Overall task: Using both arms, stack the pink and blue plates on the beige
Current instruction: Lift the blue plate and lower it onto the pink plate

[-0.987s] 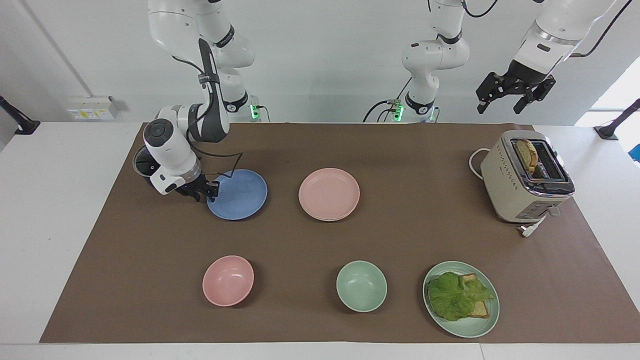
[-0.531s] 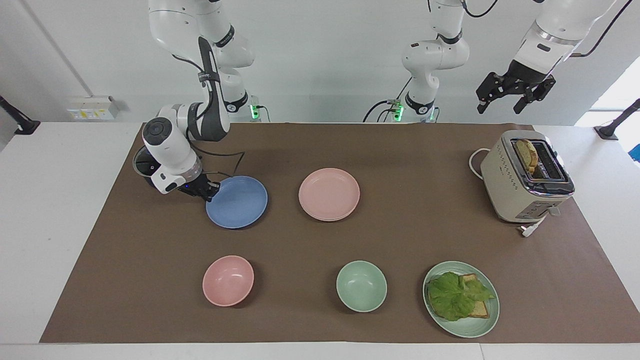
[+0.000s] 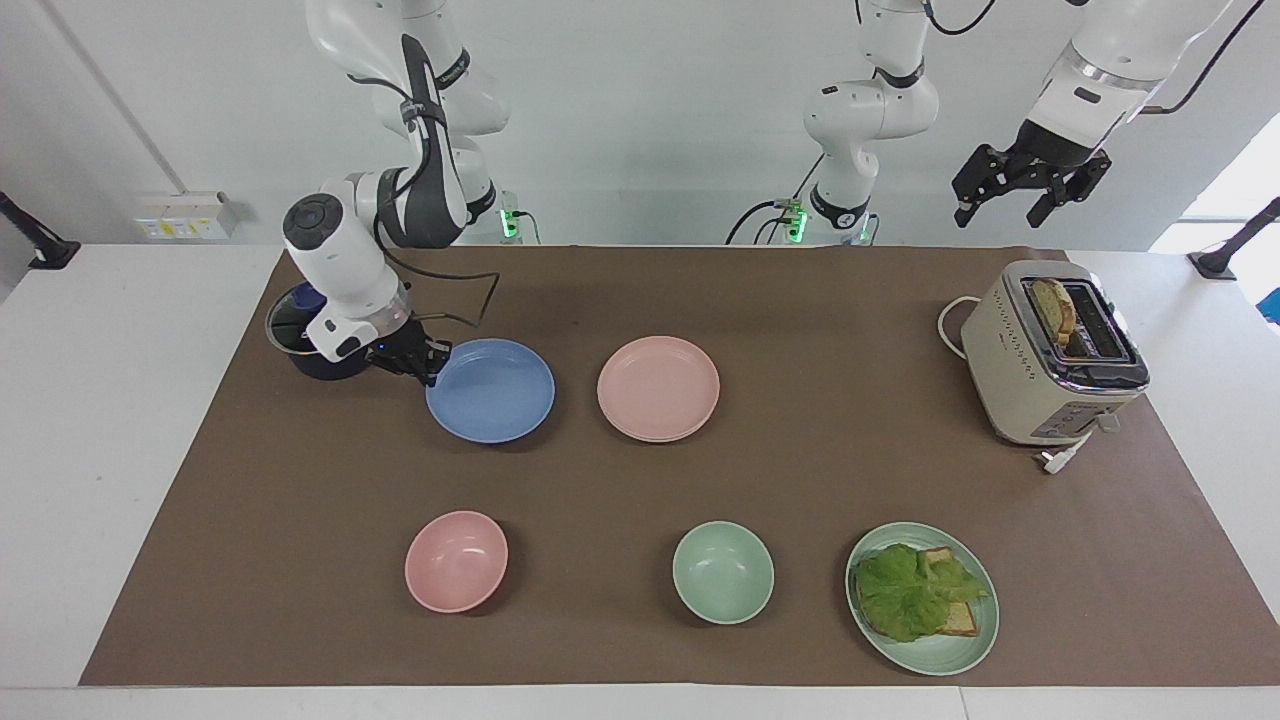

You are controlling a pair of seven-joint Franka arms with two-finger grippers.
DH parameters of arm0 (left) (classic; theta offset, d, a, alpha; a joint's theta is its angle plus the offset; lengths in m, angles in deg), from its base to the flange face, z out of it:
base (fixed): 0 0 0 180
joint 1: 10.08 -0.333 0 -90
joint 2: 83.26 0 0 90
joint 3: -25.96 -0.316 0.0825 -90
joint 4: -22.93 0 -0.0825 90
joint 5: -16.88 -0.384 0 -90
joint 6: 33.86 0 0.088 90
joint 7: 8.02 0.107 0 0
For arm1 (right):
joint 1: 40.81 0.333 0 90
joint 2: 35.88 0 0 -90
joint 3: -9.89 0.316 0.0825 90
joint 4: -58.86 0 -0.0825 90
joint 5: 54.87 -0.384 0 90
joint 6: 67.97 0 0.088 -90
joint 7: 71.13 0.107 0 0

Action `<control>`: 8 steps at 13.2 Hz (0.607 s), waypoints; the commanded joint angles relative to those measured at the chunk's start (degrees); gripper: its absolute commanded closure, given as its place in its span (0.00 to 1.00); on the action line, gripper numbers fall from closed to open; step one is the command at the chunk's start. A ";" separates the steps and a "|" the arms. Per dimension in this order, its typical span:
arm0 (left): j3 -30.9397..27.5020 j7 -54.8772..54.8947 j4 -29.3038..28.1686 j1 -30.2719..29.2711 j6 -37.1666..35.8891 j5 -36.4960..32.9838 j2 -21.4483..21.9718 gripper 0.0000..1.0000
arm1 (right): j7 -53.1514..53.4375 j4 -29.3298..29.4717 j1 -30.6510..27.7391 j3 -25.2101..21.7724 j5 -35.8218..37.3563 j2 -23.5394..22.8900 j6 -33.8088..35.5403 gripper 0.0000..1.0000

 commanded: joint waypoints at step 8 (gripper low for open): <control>0.40 0.47 0.84 -0.78 -1.27 -0.70 0.05 0.00 | 9.47 7.70 7.55 6.30 -8.10 -4.05 -0.01 1.00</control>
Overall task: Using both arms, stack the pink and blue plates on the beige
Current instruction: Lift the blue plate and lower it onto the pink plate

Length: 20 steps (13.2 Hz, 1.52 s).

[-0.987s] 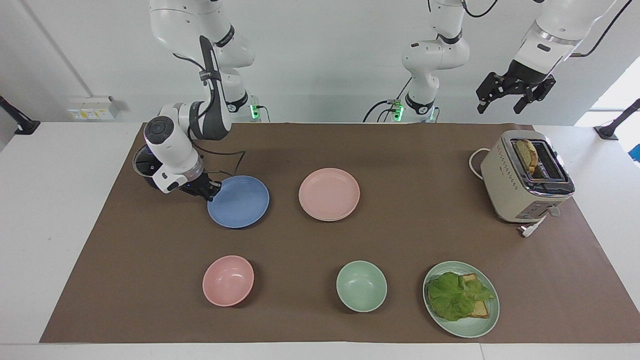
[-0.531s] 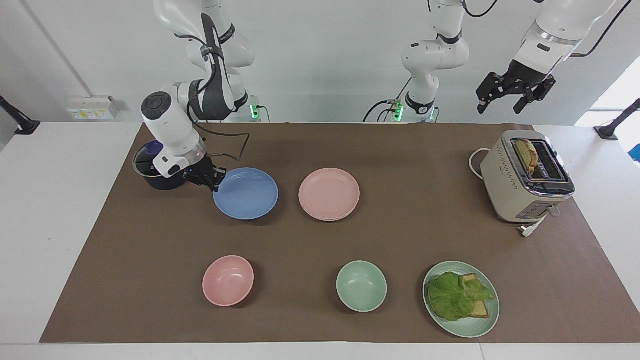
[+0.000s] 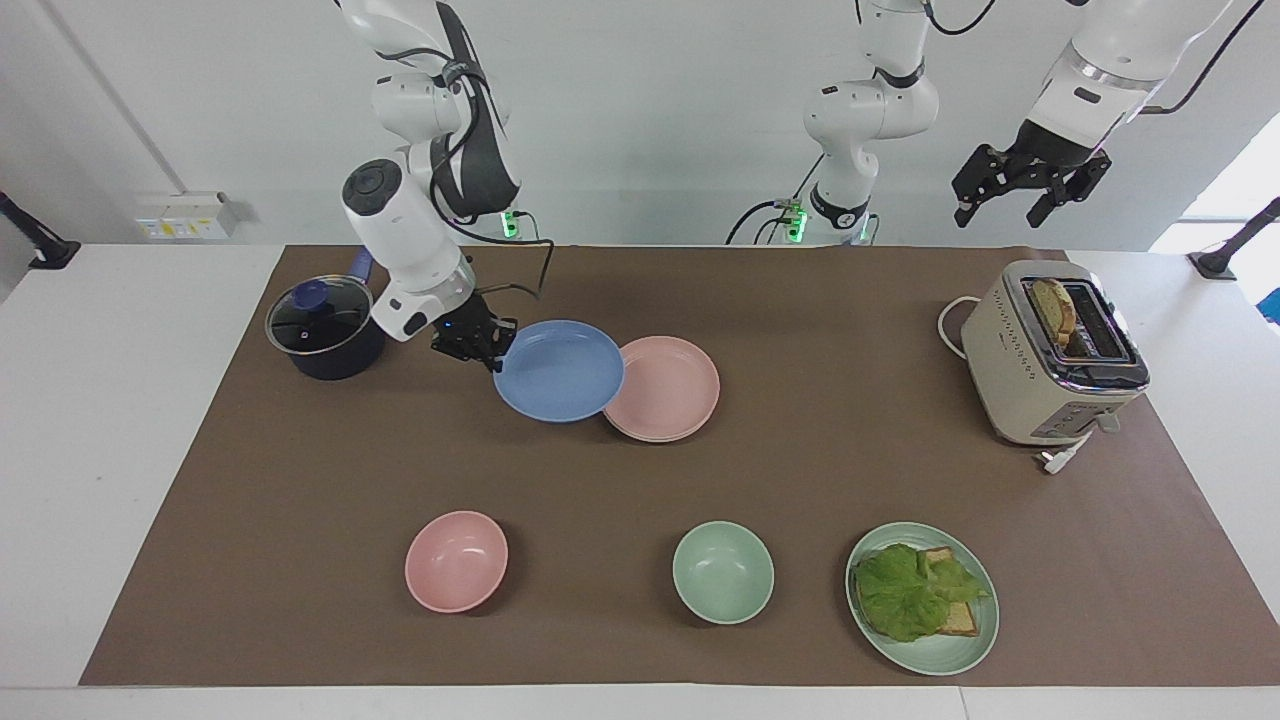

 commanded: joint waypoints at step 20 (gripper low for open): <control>0.32 0.47 -0.22 -0.78 -0.88 -0.43 -0.65 0.00 | 8.91 2.97 10.04 0.30 -8.11 -11.18 -5.33 1.00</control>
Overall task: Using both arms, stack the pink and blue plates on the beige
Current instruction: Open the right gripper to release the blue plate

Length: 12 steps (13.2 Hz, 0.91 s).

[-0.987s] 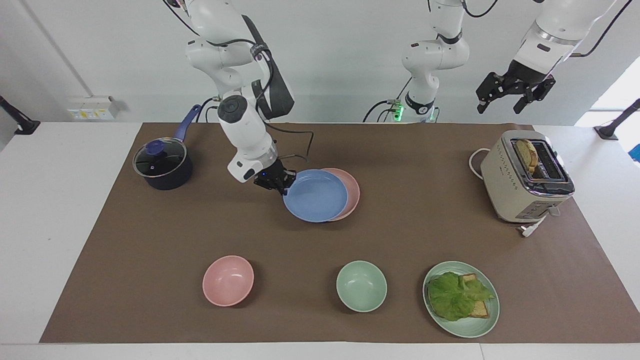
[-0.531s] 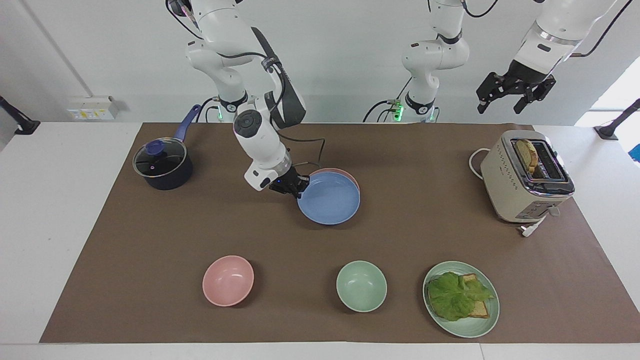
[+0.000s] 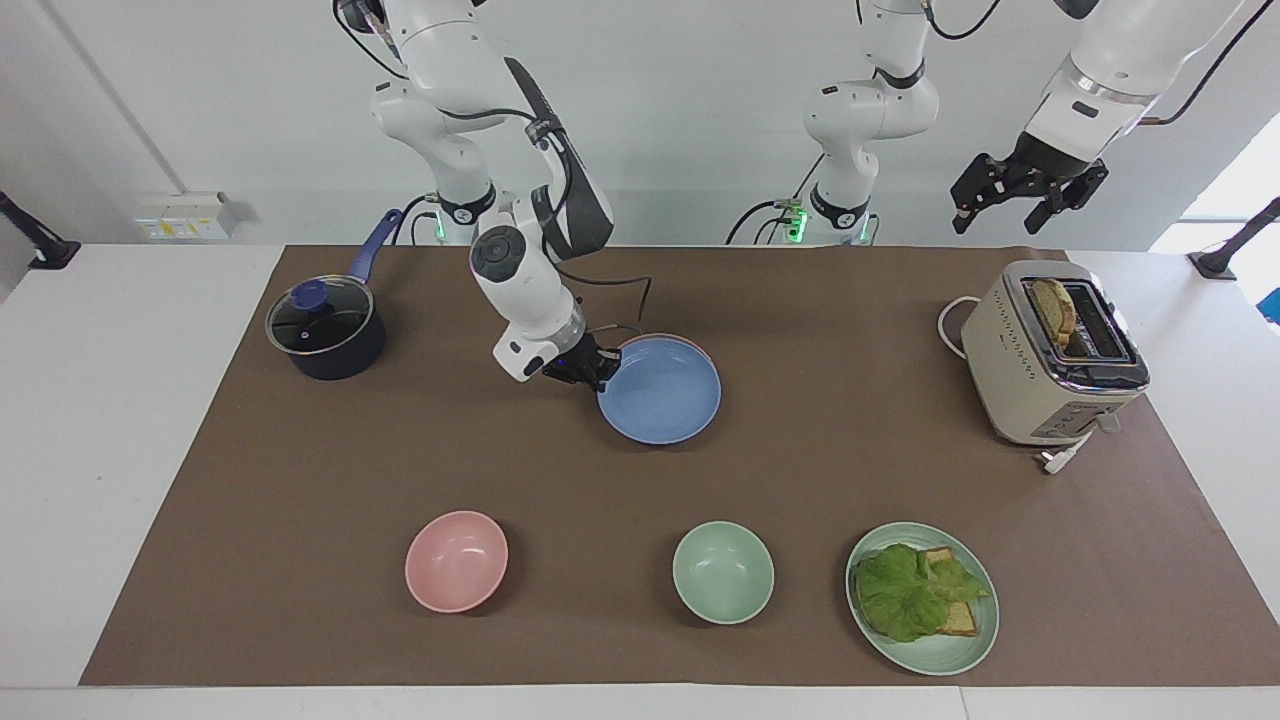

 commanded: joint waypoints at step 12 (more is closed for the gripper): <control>0.40 0.47 -0.02 -0.77 -0.71 -0.43 0.30 0.00 | -1.88 0.01 -0.17 -0.12 -3.42 2.01 4.28 0.00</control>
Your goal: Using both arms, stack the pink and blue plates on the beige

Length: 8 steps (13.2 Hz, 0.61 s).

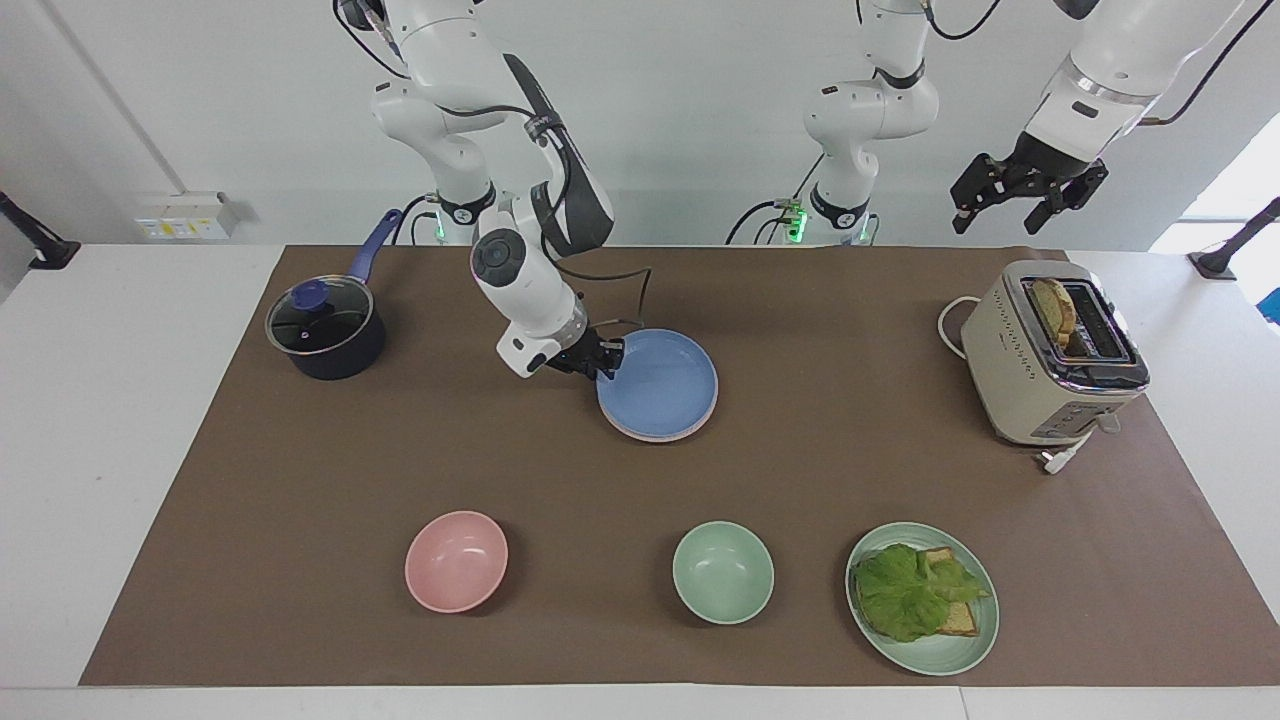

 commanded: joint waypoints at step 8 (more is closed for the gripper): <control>0.40 0.47 -0.02 -0.77 -0.79 -0.43 0.30 0.00 | -1.55 2.99 -13.50 -0.72 9.40 11.95 6.06 0.00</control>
